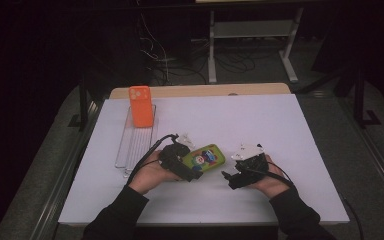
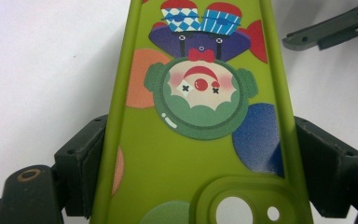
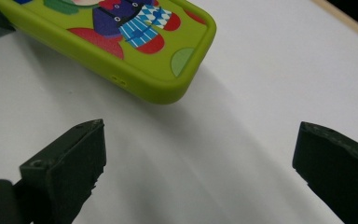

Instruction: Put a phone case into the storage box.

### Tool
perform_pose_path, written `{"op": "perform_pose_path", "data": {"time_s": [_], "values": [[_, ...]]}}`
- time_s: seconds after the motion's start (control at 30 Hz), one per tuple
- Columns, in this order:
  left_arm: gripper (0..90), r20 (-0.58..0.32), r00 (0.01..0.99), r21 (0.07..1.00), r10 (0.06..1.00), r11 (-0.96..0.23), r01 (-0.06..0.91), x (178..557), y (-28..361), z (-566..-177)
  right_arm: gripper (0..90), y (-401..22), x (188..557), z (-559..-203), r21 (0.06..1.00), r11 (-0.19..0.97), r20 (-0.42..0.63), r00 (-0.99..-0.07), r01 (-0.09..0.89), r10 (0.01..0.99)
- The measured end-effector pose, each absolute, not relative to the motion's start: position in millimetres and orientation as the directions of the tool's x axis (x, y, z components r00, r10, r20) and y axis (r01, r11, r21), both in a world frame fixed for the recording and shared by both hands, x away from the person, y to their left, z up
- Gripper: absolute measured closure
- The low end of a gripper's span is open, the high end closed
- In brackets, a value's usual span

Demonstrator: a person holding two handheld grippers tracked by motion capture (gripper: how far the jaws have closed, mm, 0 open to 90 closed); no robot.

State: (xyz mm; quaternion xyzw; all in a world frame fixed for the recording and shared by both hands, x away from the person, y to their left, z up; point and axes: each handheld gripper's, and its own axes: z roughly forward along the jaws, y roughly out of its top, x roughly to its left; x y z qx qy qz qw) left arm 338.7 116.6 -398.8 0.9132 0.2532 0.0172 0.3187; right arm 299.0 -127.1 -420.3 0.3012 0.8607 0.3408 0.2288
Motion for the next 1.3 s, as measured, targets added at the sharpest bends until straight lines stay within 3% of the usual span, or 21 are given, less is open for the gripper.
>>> {"op": "perform_pose_path", "data": {"time_s": [0.47,0.73,1.1,1.3], "values": [[15.2,-0.147,0.867,0.590,0.476,-0.662,0.463,341,119,-397,2.1,-118,291,-420,0.692,0.696,-0.420,-0.677,0.192,0.605],[15.2,-0.171,0.861,0.600,0.479,-0.643,0.477,342,121,-394,3.8,-108,284,-420,0.621,0.781,-0.593,-0.613,0.065,0.522],[15.2,-0.179,0.858,0.597,0.482,-0.640,0.484,343,122,-393,10.8,-90,270,-424,0.445,0.883,-0.812,-0.483,-0.147,0.329],[15.2,-0.183,0.857,0.598,0.483,-0.637,0.487,343,122,-393,14.0,-82,264,-428,0.354,0.911,-0.880,-0.404,-0.210,0.248]]}}
